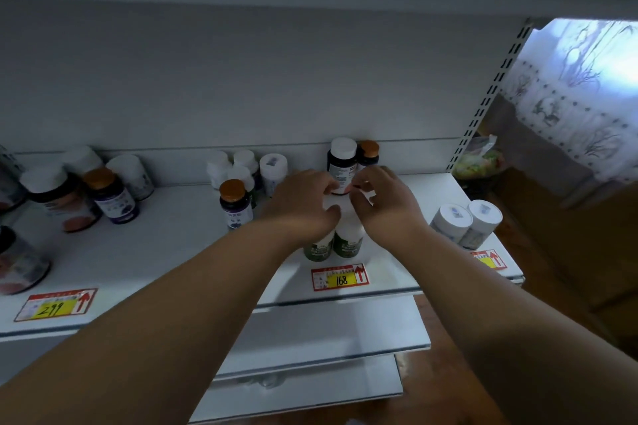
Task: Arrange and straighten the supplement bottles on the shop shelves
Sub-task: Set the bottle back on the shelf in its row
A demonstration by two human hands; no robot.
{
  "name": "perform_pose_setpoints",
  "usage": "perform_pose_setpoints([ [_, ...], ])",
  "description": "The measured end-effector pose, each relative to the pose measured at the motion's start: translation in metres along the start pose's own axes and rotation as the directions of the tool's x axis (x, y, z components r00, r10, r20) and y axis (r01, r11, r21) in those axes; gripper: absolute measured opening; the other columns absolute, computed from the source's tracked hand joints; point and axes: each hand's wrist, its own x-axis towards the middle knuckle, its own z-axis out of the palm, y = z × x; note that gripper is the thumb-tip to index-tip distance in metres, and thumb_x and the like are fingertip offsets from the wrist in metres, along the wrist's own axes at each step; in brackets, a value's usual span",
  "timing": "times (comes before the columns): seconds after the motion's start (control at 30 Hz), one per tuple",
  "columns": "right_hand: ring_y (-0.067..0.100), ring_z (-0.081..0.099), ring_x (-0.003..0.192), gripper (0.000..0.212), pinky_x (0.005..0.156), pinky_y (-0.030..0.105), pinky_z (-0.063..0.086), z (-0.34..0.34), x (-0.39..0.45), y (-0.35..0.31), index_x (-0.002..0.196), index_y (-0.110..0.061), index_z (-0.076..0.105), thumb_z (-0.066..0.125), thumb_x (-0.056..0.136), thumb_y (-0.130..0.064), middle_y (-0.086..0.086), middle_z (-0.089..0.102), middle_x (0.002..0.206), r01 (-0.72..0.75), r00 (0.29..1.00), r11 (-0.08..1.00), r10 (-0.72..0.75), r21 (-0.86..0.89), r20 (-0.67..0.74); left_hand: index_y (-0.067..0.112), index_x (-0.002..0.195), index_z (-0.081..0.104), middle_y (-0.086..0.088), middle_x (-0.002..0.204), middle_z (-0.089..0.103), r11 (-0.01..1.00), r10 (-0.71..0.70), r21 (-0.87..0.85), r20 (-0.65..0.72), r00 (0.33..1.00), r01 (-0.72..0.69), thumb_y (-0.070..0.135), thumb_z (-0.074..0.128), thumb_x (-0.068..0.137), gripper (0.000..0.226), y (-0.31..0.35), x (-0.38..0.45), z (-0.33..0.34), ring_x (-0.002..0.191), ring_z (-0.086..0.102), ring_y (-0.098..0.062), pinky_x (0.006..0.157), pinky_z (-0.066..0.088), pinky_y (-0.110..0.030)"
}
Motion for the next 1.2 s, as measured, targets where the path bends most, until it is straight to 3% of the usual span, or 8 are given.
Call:
perform_pose_setpoints([
  [0.13,0.015,0.055,0.089,0.019,0.065,0.022,0.039,-0.006,0.027,-0.001,0.109,-0.024,0.056,0.059,0.091,-0.028,-0.007,0.052,0.107,-0.005,1.000,0.995,0.004,-0.100,-0.007,0.022,0.114,0.058,0.002,0.111,0.059,0.997,-0.015,-0.073,-0.017,1.000,0.013,0.028,0.062,0.087,0.028,-0.009,0.017,0.002,0.101,0.055,-0.016,0.087,0.047,-0.034],
  [0.33,0.026,0.053,0.117,0.051,0.093,0.034,0.047,0.001,0.086,0.008,0.141,-0.019,0.044,0.055,0.092,-0.025,0.006,0.044,0.140,0.008,0.987,0.972,0.030,-0.235,0.156,0.022,0.099,0.059,0.002,0.097,0.061,0.900,-0.248,-0.348,0.090,0.965,0.264,0.023,0.059,0.089,0.010,-0.021,0.065,0.013,0.085,0.057,-0.014,0.076,0.047,-0.033],
  [0.47,0.034,0.046,0.126,0.055,0.104,0.039,0.042,0.013,0.109,0.019,0.144,-0.014,0.040,0.052,0.091,-0.017,0.010,0.032,0.148,0.041,0.958,0.941,0.058,-0.337,0.281,0.021,0.076,0.056,-0.005,0.095,0.058,0.905,-0.279,-0.303,0.111,0.954,0.300,0.015,0.058,0.090,0.015,-0.025,0.084,0.017,0.089,0.054,-0.021,0.085,0.046,-0.036],
  [0.53,0.035,0.048,0.123,0.049,0.099,0.044,0.045,0.017,0.110,0.026,0.138,-0.014,0.045,0.054,0.090,-0.019,0.009,0.031,0.148,0.034,0.960,0.935,0.067,-0.352,0.272,0.025,0.074,0.051,-0.003,0.097,0.057,0.921,-0.274,-0.247,0.144,0.951,0.302,0.014,0.058,0.091,0.021,-0.026,0.090,0.017,0.091,0.054,-0.019,0.084,0.045,-0.034],
  [0.67,0.033,0.056,0.105,0.036,0.078,0.038,0.050,0.023,0.108,0.033,0.119,-0.015,0.048,0.061,0.088,-0.028,0.007,0.049,0.129,0.103,0.983,0.942,-0.048,-0.318,0.176,-0.002,0.093,0.066,-0.020,0.103,0.067,0.948,-0.212,-0.203,0.178,0.961,0.247,0.011,0.055,0.090,0.017,-0.027,0.098,0.018,0.096,0.062,-0.035,0.081,0.048,-0.040],
  [0.77,0.030,0.057,0.102,0.036,0.074,0.035,0.048,0.024,0.109,0.035,0.116,-0.018,0.047,0.063,0.087,-0.033,0.007,0.057,0.118,0.112,0.984,0.942,-0.061,-0.317,0.169,0.000,0.105,0.067,-0.018,0.108,0.067,0.948,-0.189,-0.231,0.149,0.971,0.220,0.010,0.057,0.089,0.021,-0.033,0.095,0.022,0.101,0.062,-0.034,0.088,0.050,-0.045],
  [0.97,0.016,0.057,0.080,0.034,0.059,0.029,0.045,0.011,0.102,0.018,0.099,-0.027,0.051,0.070,0.078,-0.045,-0.005,0.059,0.096,0.018,1.000,0.999,-0.019,-0.034,-0.016,0.019,0.116,0.058,0.003,0.114,0.066,0.794,-0.215,-0.565,0.084,0.973,0.225,0.019,0.067,0.087,0.031,-0.043,0.081,0.018,0.105,0.061,-0.010,0.083,0.048,-0.023],
  [1.2,0.012,0.065,0.072,0.037,0.056,0.032,0.051,-0.014,0.081,-0.039,0.087,-0.032,0.052,0.064,0.066,-0.061,-0.006,0.067,0.083,-0.171,0.974,0.910,0.214,0.378,-0.073,0.032,0.113,0.059,0.006,0.110,0.069,0.606,-0.214,-0.778,0.037,0.976,0.163,0.041,0.069,0.081,0.035,-0.046,0.036,-0.019,0.107,0.064,-0.016,0.094,0.049,-0.041],
])
